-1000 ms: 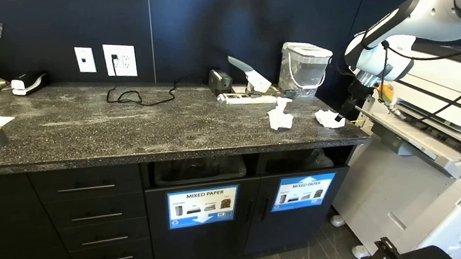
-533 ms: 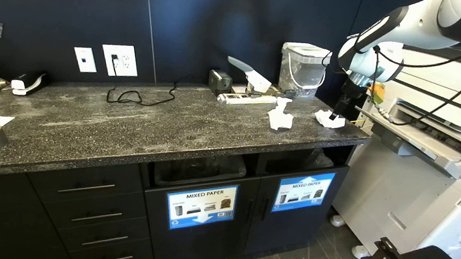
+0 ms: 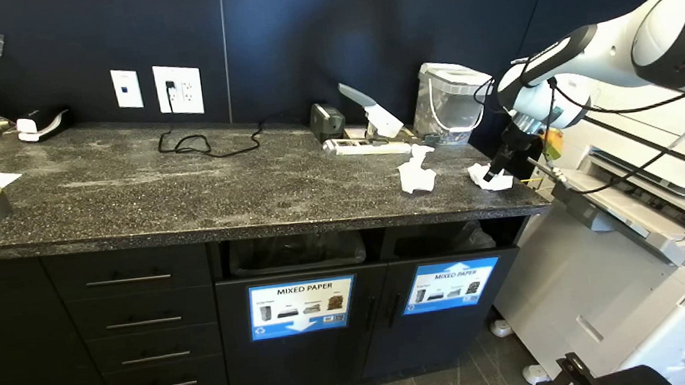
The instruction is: Place the to white papers on the counter inside the waste bin on the right
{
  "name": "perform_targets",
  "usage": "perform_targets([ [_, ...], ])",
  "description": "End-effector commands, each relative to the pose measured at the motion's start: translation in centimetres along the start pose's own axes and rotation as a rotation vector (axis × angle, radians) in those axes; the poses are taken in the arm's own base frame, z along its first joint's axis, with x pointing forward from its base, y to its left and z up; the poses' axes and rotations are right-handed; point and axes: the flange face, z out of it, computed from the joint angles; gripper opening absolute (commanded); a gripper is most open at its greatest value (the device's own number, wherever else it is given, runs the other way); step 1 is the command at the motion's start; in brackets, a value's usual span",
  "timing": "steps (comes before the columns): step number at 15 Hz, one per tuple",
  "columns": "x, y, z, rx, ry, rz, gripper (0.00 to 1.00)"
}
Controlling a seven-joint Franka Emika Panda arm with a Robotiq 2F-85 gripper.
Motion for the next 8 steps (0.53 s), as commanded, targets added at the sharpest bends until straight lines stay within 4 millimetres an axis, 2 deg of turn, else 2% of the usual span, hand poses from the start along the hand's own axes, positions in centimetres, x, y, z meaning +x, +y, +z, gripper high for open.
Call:
perform_targets([
  [1, -0.19, 1.23, 0.47, 0.007, 0.01, -0.016, 1.0],
  [8, -0.68, 1.66, 1.27, 0.016, 0.01, -0.007, 1.0],
])
